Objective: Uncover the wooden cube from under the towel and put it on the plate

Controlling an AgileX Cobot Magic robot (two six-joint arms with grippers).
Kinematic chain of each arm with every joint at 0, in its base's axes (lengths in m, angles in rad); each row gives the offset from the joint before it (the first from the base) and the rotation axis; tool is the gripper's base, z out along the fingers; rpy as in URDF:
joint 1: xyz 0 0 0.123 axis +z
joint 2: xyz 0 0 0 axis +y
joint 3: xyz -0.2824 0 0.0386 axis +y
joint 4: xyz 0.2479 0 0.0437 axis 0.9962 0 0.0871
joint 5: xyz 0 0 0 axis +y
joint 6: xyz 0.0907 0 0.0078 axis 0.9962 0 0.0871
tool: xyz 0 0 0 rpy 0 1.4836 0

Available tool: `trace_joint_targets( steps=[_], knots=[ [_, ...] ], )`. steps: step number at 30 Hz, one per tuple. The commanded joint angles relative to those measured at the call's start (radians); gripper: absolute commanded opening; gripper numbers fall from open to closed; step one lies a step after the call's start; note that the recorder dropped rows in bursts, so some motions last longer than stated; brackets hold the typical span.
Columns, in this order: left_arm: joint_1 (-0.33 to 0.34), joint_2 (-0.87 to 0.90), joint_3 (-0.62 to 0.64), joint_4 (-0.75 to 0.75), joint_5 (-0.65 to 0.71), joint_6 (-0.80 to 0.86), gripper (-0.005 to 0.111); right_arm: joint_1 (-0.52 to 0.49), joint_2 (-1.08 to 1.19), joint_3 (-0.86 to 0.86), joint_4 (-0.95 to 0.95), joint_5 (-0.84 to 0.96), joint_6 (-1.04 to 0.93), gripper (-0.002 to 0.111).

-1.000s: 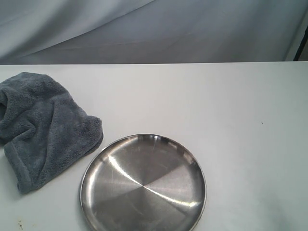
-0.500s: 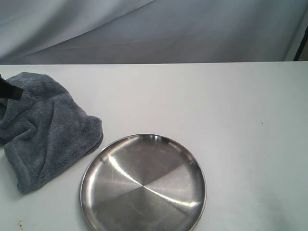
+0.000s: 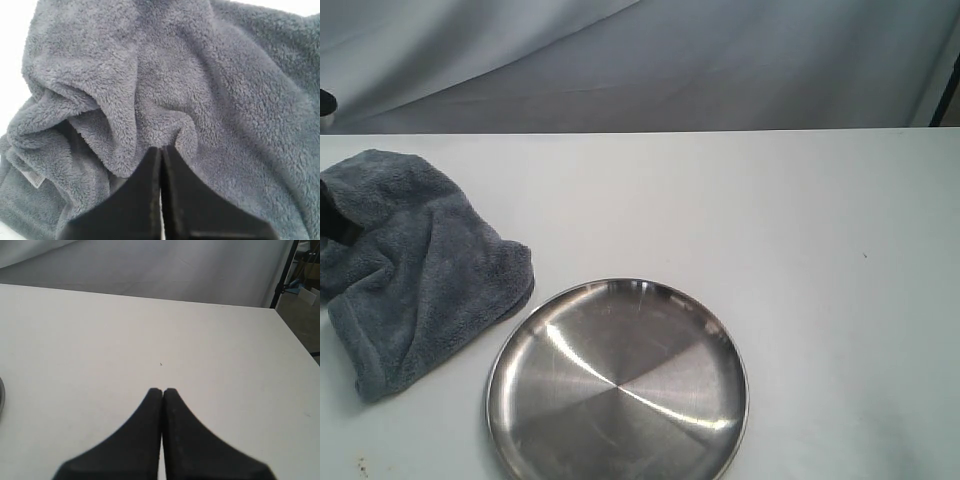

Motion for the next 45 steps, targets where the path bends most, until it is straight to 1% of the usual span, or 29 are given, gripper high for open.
trace_joint_targets(
  steps=[1,3,5,7,9,11,15,18,22,26,29,35,38,40,42,45],
  knots=[
    [-0.002,0.000,-0.008,0.028,-0.076,-0.207,0.000,-0.008,-0.006,0.004,0.005,-0.002,-0.004,0.000],
    [-0.002,0.000,-0.008,0.094,-0.079,-0.271,0.000,-0.008,-0.006,0.004,0.005,-0.002,-0.004,0.000],
    [-0.002,0.000,-0.008,0.182,-0.050,-0.353,0.000,-0.008,-0.006,0.004,0.005,-0.002,-0.004,0.000],
    [-0.002,0.000,-0.008,0.283,0.006,-0.451,0.000,-0.008,-0.006,0.004,0.005,-0.002,-0.004,0.000],
    [-0.002,0.000,-0.008,0.349,0.070,-0.513,0.000,-0.008,-0.006,0.004,0.005,-0.002,-0.004,0.000],
    [-0.002,0.000,-0.008,0.376,0.142,-0.526,0.000,-0.008,-0.006,0.004,0.005,-0.002,-0.004,0.000],
    [-0.002,0.016,-0.008,0.362,0.241,-0.522,0.000,-0.008,-0.006,0.004,0.005,-0.002,-0.004,0.000],
    [-0.002,0.041,-0.008,0.283,0.274,-0.485,0.000,-0.008,-0.006,0.004,0.005,-0.002,-0.004,0.000],
    [-0.002,0.087,-0.008,0.078,0.292,-0.248,0.000,-0.008,-0.006,0.004,0.005,-0.002,-0.004,0.000],
    [-0.002,0.113,-0.008,-0.122,0.249,-0.042,0.000,-0.008,-0.006,0.004,0.005,-0.002,-0.004,0.000],
    [-0.002,0.111,-0.013,-0.196,0.181,0.083,0.000,-0.008,-0.006,0.004,0.005,-0.002,-0.004,0.000],
    [-0.002,0.111,-0.059,-0.178,-0.019,0.079,0.000,-0.008,-0.006,0.004,0.005,-0.002,-0.004,0.000],
    [-0.002,0.111,-0.061,-0.192,-0.145,0.008,0.000,-0.008,-0.006,0.004,0.005,-0.002,-0.004,0.000],
    [-0.002,0.111,-0.061,-0.167,-0.202,0.003,0.000,-0.008,-0.006,0.004,0.005,-0.002,-0.004,0.000],
    [0.010,0.111,-0.061,-0.071,-0.218,0.002,0.000,-0.008,-0.006,0.004,0.005,-0.002,-0.004,0.000],
    [0.047,0.111,-0.061,-0.025,-0.210,-0.003,0.000,-0.008,-0.006,0.004,0.005,-0.002,-0.004,0.000]
  ],
)
